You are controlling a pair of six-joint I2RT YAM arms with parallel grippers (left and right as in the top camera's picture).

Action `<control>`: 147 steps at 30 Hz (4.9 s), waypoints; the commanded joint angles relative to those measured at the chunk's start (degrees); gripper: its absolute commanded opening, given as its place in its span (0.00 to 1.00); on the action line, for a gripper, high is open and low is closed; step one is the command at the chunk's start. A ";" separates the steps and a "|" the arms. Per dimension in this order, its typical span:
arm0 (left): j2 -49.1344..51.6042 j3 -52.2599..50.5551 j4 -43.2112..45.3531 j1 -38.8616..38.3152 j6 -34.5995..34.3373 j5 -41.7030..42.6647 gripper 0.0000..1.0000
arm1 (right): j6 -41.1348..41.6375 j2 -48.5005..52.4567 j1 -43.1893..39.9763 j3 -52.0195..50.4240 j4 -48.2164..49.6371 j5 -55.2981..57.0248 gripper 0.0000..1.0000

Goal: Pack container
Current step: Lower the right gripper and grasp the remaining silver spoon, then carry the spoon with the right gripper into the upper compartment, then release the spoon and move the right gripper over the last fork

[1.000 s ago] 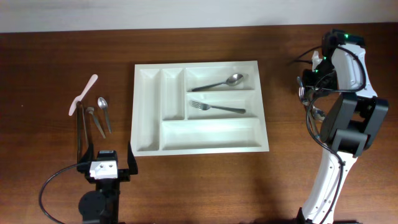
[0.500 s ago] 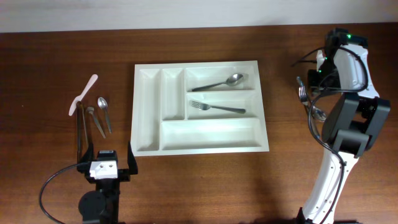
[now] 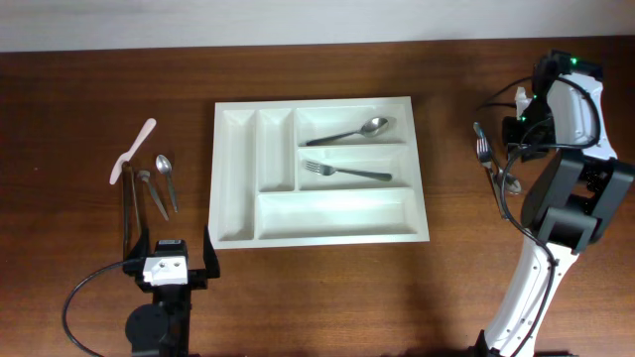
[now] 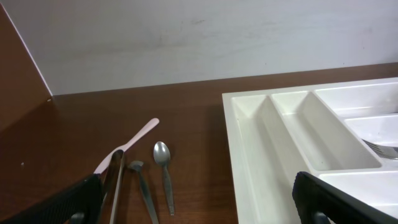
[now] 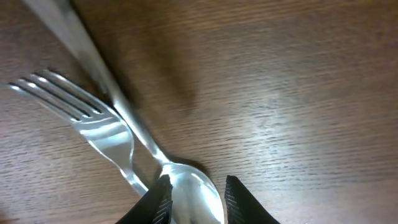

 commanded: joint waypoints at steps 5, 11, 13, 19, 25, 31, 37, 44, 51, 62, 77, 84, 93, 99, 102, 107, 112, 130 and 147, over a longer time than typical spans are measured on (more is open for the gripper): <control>-0.48 -0.39 0.17 -0.24 0.13 0.66 0.99 | -5.18 -2.60 0.24 -2.56 0.31 -3.54 0.29; -0.48 -0.39 0.17 -0.24 0.13 0.66 0.99 | -5.84 -2.60 0.46 -8.31 2.75 -5.07 0.29; -0.48 -0.39 0.17 -0.24 0.13 0.66 0.99 | -5.84 -2.60 0.52 -9.07 3.34 -5.29 0.29; -0.48 -0.39 0.17 -0.24 0.13 0.66 0.99 | -5.86 -2.47 0.52 -9.09 5.14 -5.29 0.29; -0.48 -0.39 0.17 -0.24 0.13 0.66 0.99 | -5.84 -1.95 0.52 -9.09 8.07 -5.92 0.29; -0.48 -0.39 0.17 -0.24 0.13 0.66 0.99 | -5.81 -0.81 0.87 -9.14 9.16 -7.02 0.26; -0.48 -0.39 0.17 -0.24 0.13 0.66 0.99 | -5.81 0.72 1.81 -9.53 8.85 -7.02 0.04; -0.48 -0.39 0.17 -0.24 0.13 0.66 0.99 | -5.81 0.90 2.01 -9.57 8.79 -6.99 0.04; -0.48 -0.39 0.20 -0.24 0.13 0.66 0.99 | -5.60 0.83 1.86 -8.79 8.48 -7.02 0.04; -0.48 -0.39 0.17 -0.24 0.13 0.66 0.99 | -5.14 0.83 1.92 0.94 4.44 -7.63 0.04; -0.48 -0.39 0.17 -0.24 0.13 0.66 0.99 | -11.28 0.83 5.92 18.75 -2.21 -17.25 0.05; -0.48 -0.39 0.17 -0.24 0.13 0.66 0.99 | -20.35 0.83 14.49 21.73 0.22 -19.19 0.04; -0.48 -0.39 0.17 -0.24 0.13 0.66 0.99 | -45.94 0.85 26.71 21.24 1.27 -18.58 0.04; -0.48 -0.39 0.20 -0.24 0.13 0.66 0.99 | -51.08 2.19 31.30 21.18 3.78 -18.99 0.04; -0.48 -0.39 0.17 -0.24 0.13 0.66 0.99 | -51.25 4.04 32.04 21.18 4.42 -18.99 0.04; -0.48 -0.39 0.17 -0.24 0.13 0.66 0.99 | -51.23 7.13 32.06 21.18 4.55 -19.45 0.04; -0.48 -0.39 0.17 -0.24 0.13 0.66 0.99 | -50.97 8.52 31.85 21.18 5.22 -20.48 0.04; -0.48 -0.39 0.17 -0.24 0.13 0.66 0.99 | -30.56 7.74 31.36 24.20 8.02 -20.02 0.49; -0.48 -0.39 0.17 -0.24 0.13 0.66 0.99 | -3.23 3.89 15.74 38.38 -12.39 -9.25 0.46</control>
